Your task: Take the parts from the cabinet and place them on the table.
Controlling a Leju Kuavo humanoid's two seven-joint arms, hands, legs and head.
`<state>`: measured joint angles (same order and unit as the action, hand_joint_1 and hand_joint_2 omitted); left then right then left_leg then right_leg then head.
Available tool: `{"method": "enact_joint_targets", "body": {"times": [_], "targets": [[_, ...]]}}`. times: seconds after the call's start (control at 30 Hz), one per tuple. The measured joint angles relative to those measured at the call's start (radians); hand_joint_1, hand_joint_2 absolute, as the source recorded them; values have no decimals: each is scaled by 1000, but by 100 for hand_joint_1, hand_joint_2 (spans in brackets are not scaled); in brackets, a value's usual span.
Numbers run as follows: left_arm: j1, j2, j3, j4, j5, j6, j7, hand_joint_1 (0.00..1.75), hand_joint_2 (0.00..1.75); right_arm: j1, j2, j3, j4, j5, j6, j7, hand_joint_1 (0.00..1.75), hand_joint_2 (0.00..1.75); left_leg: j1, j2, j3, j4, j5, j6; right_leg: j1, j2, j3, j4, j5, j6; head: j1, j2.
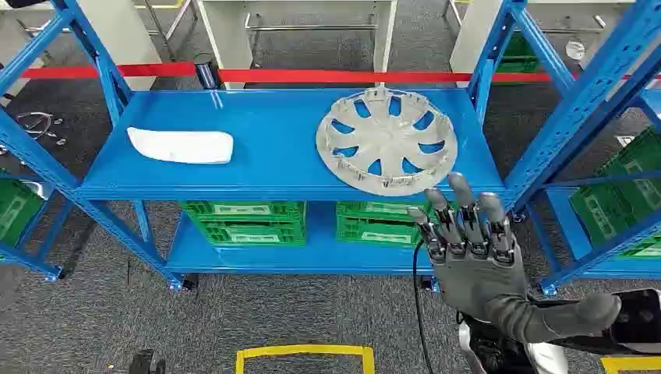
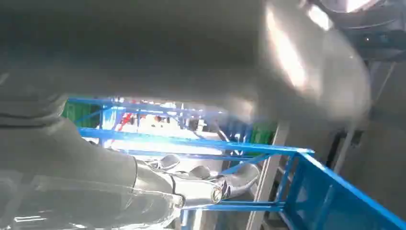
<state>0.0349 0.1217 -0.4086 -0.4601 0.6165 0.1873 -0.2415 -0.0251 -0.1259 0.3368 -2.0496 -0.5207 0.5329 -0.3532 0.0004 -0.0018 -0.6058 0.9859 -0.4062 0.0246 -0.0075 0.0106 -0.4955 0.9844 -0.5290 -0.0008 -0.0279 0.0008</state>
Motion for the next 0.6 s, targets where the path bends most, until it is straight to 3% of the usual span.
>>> {"method": "enact_joint_targets", "body": {"times": [0.03, 0.07, 0.13, 0.17, 0.2, 0.23, 0.3, 0.33, 0.4, 0.43, 0.47, 0.53, 0.57, 0.6], "targets": [[0, -2, 0, 0, 0, -1, 0, 0, 0, -1, -1, 0, 0, 0, 0, 0, 0, 175, 2, 0, 11, -13, 2, 2, -2, -3, -8, 20, -6, 0, 3, 0], [-2, -2, 0, 0, 0, -2, 0, 0, 0, -5, -1, 0, 0, 0, 0, 0, 0, 175, 2, 1, 17, -17, 0, 8, -2, -3, -42, 81, -29, -3, 3, 0], [-5, -3, 1, 0, 0, -2, 0, 0, 0, -5, -1, 0, 0, -1, 0, 0, 0, 175, 1, 0, 19, -17, -6, 13, -4, -3, -148, 255, -87, -7, 3, 0], [-5, -4, 1, 0, -1, -3, 0, 0, 0, -5, -1, 0, 1, -2, 1, 1, 0, 175, 1, 0, 20, -16, -8, 14, -5, -3, -190, 317, -97, -3, 3, 0], [-5, -5, 1, 1, -1, -5, 0, 0, 0, -5, -1, 0, 3, -3, 2, 2, 0, 175, 1, -1, 23, -15, -11, 13, -5, -3, -211, 331, -87, 5, 3, 0], [-5, -6, 2, 2, -1, -5, 1, 0, 0, -5, -1, 0, 3, -5, 3, 3, 0, 175, 1, -3, 27, -15, -15, 12, -8, -3, -205, 295, -58, 17, 3, 0], [-6, -9, 2, 2, -1, -7, 1, 0, 0, -7, -1, 0, 3, -6, 5, 3, 0, 175, 4, -6, 38, -9, -25, 4, -14, -5, -133, 119, 33, 42, 3, 0], [-6, -10, 3, 2, -2, -8, 1, 0, 0, -9, -1, 0, 3, -6, 6, 3, 0, 175, 3, -7, 39, -1, -33, -2, -17, -9, -94, 27, 68, 45, 3, 0], [-7, -10, 8, 3, -4, -10, 0, 0, 0, -11, -1, 1, 5, -8, 9, 4, 0, 175, -6, -9, 37, 9, -46, -15, -12, -7, -87, 25, 70, 10, 1, 0], [-8, -11, 9, 4, -5, -10, 0, 0, 0, -11, -1, 1, 5, -9, 9, 4, 0, 175, -4, -8, 37, 8, -46, -16, -9, -7, -87, 25, 70, 1, 1, 0], [-8, -11, 10, 4, -5, -10, 0, 0, 0, -11, -2, 1, 5, -9, 9, 4, 0, 175, -1, -7, 39, 8, -46, -19, -6, -6, -87, 25, 69, -6, 2, 0], [-8, -10, 12, 5, -5, -11, 0, 0, 0, -12, -1, 2, 5, -9, 10, 4, 0, 175, 4, -6, 30, 24, -59, -31, -15, -5, -82, 21, 72, -15, 2, 0], [-9, -11, 13, 5, -4, -11, 0, 0, 0, -12, -1, 2, 5, -11, 11, 5, 0, 175, 5, -5, 13, 66, -86, -36, -16, -6, -79, 21, 70, -20, 0, 0], [-10, -11, 16, 5, -2, -16, -1, 0, 0, -12, -1, 1, 5, -16, 14, 8, 0, 175, 7, -4, -25, 147, -128, -41, -15, -6, -79, 21, 69, -21, 1, 0]]}}
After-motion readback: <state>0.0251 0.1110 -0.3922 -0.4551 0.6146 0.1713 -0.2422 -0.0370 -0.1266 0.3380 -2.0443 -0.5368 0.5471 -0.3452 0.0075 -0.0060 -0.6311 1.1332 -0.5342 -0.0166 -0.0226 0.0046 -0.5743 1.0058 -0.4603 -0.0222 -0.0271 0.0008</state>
